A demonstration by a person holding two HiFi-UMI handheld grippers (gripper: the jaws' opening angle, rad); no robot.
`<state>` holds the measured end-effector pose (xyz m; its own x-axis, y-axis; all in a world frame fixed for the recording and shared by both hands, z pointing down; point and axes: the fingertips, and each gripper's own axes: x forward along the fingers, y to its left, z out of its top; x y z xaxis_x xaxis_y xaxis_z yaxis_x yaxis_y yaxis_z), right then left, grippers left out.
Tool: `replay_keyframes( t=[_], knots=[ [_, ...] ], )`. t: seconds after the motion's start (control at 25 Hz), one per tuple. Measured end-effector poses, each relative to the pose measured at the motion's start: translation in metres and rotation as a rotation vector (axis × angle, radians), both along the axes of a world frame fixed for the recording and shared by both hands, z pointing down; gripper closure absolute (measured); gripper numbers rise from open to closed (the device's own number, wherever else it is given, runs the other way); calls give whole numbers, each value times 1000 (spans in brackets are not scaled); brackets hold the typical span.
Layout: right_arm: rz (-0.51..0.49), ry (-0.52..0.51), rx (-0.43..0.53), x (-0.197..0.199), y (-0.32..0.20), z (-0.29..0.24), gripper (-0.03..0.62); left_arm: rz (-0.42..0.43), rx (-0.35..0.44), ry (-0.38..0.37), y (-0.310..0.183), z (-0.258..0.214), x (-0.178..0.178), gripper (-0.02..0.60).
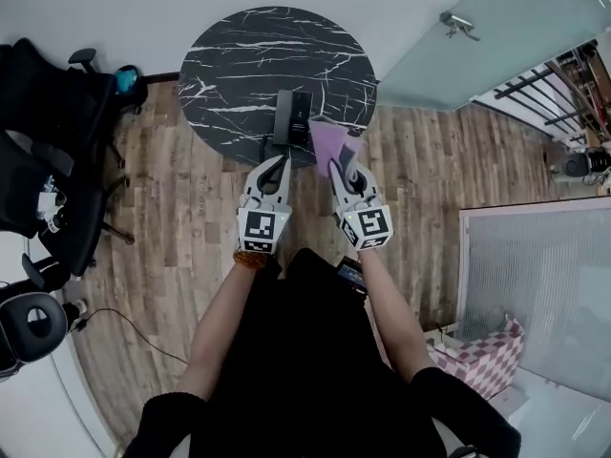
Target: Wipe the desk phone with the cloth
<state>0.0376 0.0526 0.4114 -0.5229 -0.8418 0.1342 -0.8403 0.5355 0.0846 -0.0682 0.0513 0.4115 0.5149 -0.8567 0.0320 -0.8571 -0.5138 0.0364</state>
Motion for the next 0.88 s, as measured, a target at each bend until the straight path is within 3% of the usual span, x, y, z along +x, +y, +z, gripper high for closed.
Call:
replay_keyframes(
  t=[0.24,0.52,0.72,0.88],
  knots=[
    [-26,-8,-64,7,-40,11,539,29,-34,-10,-26,4,-3,568],
    [-95,-24,-117,13,-99,28,539,99,-56,-116,-60,19,24,568],
    [-197,-31,-131,11,-141,43,539,101,-73,-160,-100,28,30,568],
    [-302,19,-140,13,-167,65,539,83,-61,-203,-125,33,29,568]
  ],
)
